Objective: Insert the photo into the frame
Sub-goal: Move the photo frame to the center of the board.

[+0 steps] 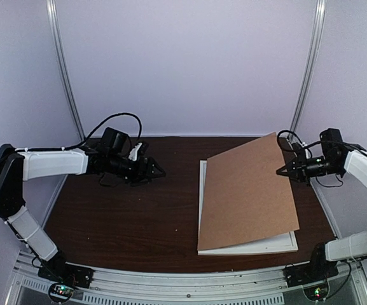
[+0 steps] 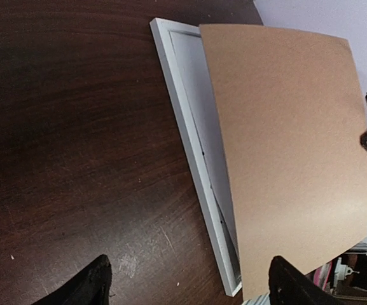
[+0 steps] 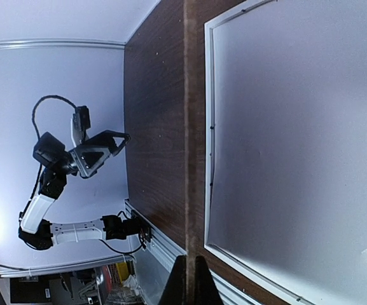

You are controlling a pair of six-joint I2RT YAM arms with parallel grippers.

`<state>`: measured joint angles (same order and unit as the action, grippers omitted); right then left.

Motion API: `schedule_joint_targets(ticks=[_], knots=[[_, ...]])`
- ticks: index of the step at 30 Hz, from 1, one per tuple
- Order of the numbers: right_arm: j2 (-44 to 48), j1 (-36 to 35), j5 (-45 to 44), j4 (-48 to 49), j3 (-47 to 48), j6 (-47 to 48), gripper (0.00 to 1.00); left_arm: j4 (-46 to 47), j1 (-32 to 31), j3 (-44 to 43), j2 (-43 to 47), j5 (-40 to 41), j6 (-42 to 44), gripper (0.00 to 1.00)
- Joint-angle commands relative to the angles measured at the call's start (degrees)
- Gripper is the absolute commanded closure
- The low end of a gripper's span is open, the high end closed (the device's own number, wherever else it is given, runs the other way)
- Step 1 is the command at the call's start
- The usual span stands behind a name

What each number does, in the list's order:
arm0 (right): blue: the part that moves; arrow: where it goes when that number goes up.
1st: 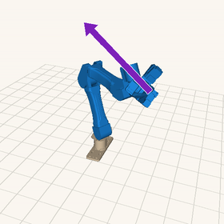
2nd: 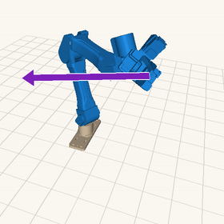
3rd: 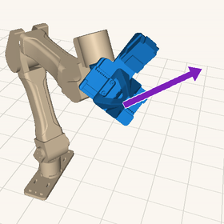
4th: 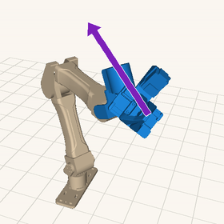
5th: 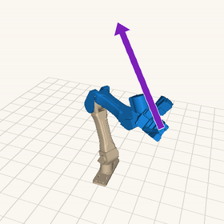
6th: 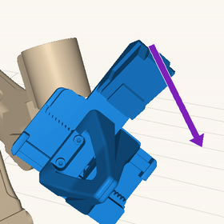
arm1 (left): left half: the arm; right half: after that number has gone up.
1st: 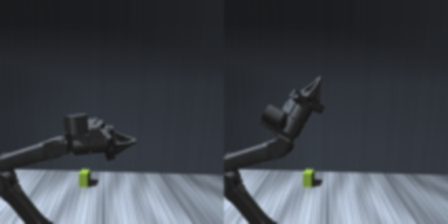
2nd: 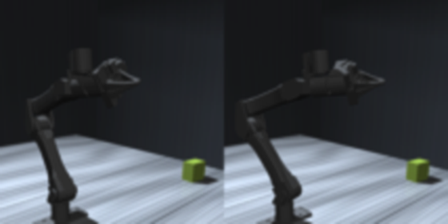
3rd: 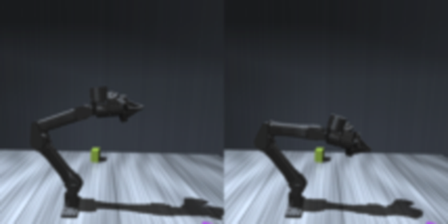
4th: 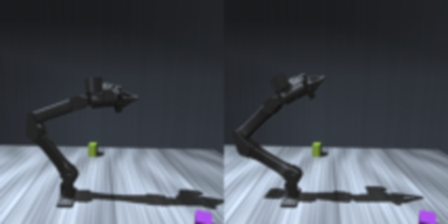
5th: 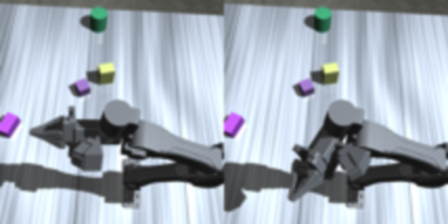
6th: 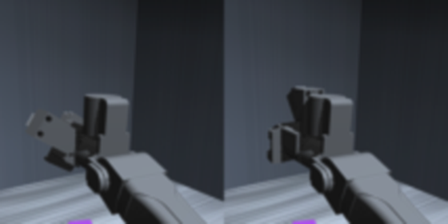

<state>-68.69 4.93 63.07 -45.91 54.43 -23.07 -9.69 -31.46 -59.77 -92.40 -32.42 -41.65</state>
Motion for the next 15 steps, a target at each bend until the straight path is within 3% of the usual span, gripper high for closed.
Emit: schedule_joint_targets(ticks=[1,10,15], knots=[[3.03,5.41,2.57,-1.49,2.91,0.95,1.00,-6.56,-5.56,-5.15,-3.74,9.04,6.95,0.14],[3.26,10.40,5.24,8.80,2.08,-8.17,1.00,-17.70,-19.85,-20.32,-16.82,26.38,10.55,0.15],[4.22,12.24,4.64,9.42,2.74,-8.97,1.00,-21.16,-23.52,-28.30,-24.86,31.17,10.75,0.24]])
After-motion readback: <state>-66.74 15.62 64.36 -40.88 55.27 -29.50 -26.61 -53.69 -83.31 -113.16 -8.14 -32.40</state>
